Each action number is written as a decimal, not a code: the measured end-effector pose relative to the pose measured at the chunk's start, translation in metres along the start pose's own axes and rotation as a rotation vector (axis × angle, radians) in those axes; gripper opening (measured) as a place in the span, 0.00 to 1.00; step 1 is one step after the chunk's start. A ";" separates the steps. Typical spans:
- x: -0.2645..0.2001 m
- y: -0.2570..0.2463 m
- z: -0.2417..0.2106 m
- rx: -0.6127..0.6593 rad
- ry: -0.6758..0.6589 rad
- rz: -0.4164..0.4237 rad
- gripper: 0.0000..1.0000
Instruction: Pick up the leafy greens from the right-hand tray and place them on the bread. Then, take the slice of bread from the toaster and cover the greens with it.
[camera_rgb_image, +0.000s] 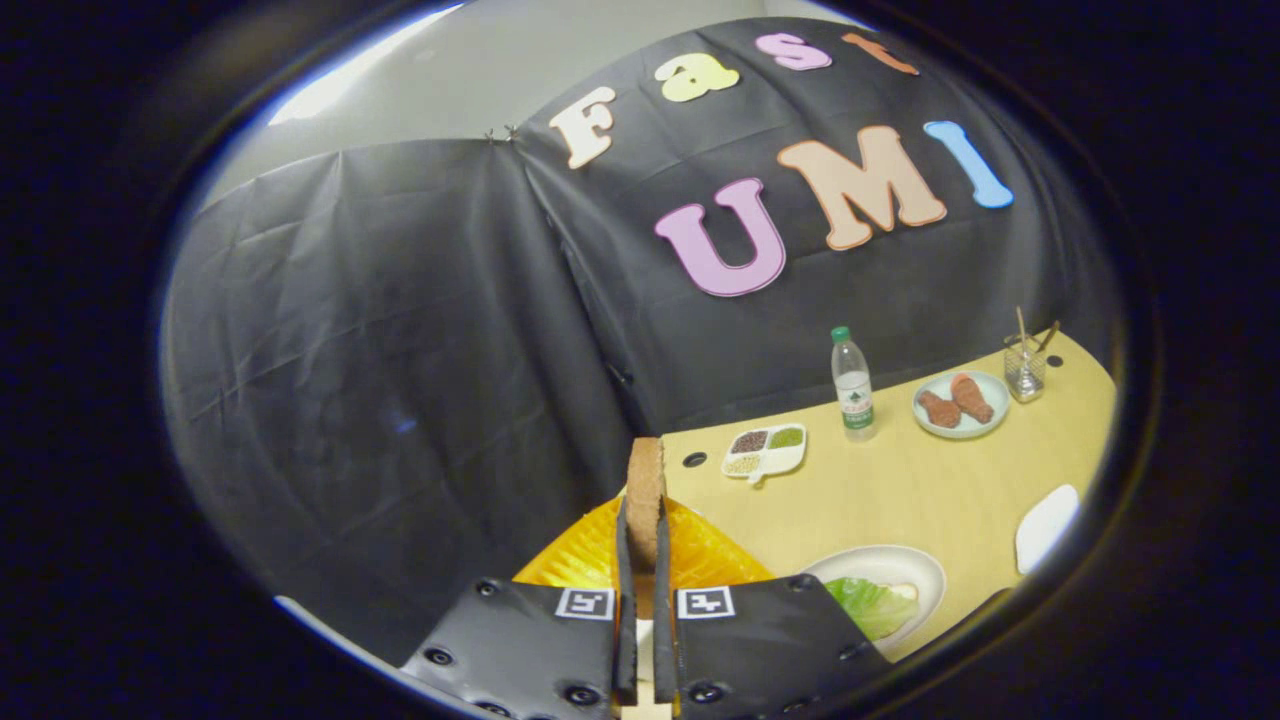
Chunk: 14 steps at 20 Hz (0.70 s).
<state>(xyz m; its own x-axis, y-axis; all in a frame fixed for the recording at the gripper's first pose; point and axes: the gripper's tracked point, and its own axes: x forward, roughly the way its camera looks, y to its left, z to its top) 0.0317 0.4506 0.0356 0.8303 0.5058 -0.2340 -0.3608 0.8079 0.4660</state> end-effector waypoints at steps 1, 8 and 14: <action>-0.006 -0.010 -0.001 0.012 -0.007 -0.009 0.09; -0.017 -0.073 -0.053 0.163 0.028 -0.040 0.09; -0.004 -0.122 -0.094 0.295 0.083 -0.091 0.09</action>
<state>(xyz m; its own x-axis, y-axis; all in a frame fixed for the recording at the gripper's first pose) 0.0326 0.3783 -0.1001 0.8116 0.4684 -0.3491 -0.1383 0.7347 0.6642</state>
